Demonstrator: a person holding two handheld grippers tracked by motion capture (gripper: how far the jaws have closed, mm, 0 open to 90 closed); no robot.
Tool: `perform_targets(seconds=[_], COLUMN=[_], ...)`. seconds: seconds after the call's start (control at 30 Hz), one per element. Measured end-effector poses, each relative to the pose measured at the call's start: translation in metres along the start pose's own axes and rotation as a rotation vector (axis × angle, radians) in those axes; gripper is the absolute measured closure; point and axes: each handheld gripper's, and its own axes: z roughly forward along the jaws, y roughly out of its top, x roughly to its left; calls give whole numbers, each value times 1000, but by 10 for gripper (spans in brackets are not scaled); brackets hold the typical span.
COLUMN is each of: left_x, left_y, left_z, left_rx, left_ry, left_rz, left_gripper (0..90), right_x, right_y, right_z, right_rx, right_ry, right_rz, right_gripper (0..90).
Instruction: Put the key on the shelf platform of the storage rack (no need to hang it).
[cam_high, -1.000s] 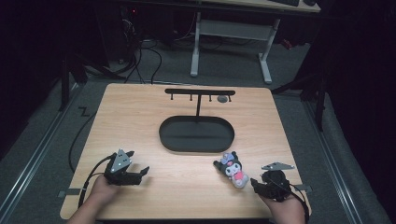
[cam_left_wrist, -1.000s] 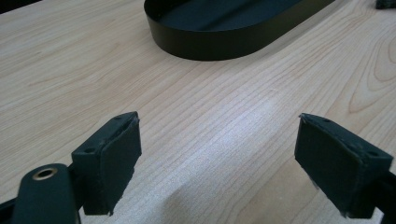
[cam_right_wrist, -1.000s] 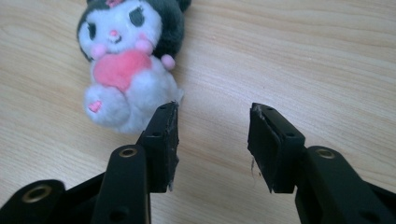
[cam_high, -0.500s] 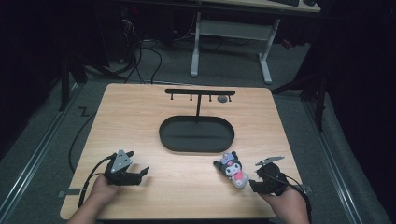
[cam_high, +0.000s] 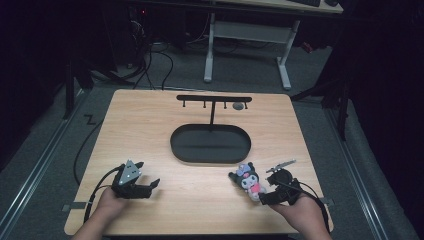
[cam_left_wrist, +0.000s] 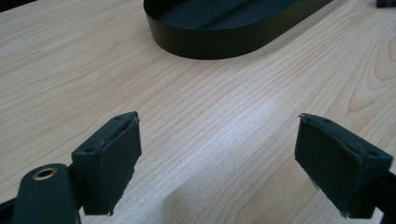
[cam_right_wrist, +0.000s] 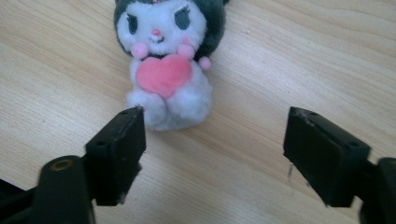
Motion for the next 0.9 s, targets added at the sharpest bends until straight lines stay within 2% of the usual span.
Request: perform_targets(seconds=[0.07, 0.23, 0.3, 0.57, 0.67, 0.7, 0.77, 0.9], left_x=[0, 0, 0, 0, 0, 0, 0, 0], left_y=[0, 0, 0, 0, 0, 0, 0, 0], left_z=[0, 0, 0, 0, 0, 0, 0, 0], left_rx=[-2, -2, -3, -3, -4, -4, -4, -3], left_ry=[1, 1, 0, -1, 0, 0, 0, -1], left_rz=[-2, -1, -3, -3, -3, -2, -3, -3], left_gripper=[154, 154, 154, 154, 154, 154, 154, 154], right_x=[3, 11, 13, 18, 21, 22, 23, 24], right_y=[2, 7, 9, 13, 12, 12, 12, 13], right_z=[2, 7, 7, 10, 15, 16, 20, 27], right_rx=[0, 27, 28, 3, 15, 19, 25, 30], right_ry=[-10, -25, -6, 18, 20, 28, 30, 21], right_rz=[-14, -38, -43, -39, -41, -27, -55, -50], right_gripper=[142, 144, 147, 146, 146, 147, 147, 148])
